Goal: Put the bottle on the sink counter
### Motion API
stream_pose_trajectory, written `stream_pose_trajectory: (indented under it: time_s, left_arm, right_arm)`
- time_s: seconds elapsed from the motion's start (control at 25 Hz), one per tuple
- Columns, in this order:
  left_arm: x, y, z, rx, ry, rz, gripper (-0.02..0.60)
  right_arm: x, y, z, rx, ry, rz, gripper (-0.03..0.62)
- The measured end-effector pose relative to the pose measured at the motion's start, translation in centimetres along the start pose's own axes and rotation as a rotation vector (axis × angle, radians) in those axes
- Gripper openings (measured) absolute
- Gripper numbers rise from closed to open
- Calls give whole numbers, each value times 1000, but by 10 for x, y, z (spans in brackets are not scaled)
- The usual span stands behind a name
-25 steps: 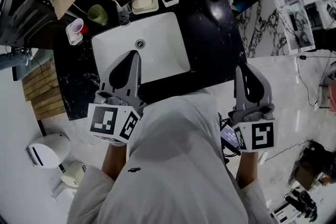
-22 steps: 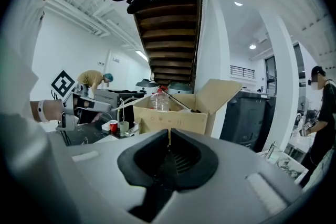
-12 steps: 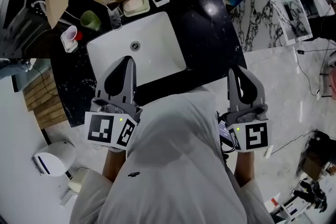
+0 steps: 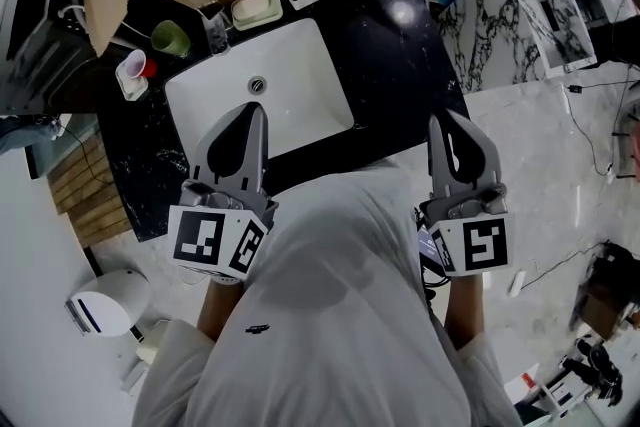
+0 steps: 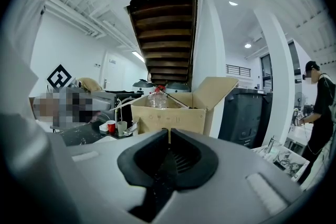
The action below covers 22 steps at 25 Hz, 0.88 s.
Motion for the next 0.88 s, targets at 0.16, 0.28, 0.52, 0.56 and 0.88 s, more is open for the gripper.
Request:
stream_pose_trajectory:
  time_s: [0.16, 0.28, 0.52, 0.56, 0.88]
  left_arm:
    - [0, 0, 0, -7, 6, 0, 6]
    - [0, -1, 1, 4, 7, 10, 6]
    - [-1, -2, 2, 12, 9, 23, 6]
    - [-2, -2, 1, 10, 8, 24, 6]
    - [-4, -3, 2, 4, 13, 38, 6]
  right_arm:
    - [1, 0, 3, -12, 15, 3, 11]
    - [-1, 3, 2, 2, 4, -11, 11]
    - [-5, 5, -2, 6, -5, -18, 11]
    - [-5, 5, -2, 5, -4, -18, 11]
    - [-8, 8, -4, -1, -5, -18, 11]
Point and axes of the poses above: the fingertips, and each gripper's own axes: x backward along the fingers, y to its left, z out of its underside, the point moved 2 cm from there along x, backward along the fingers, and after that the axes turned 1 degree about x, right-handed, at the moved point
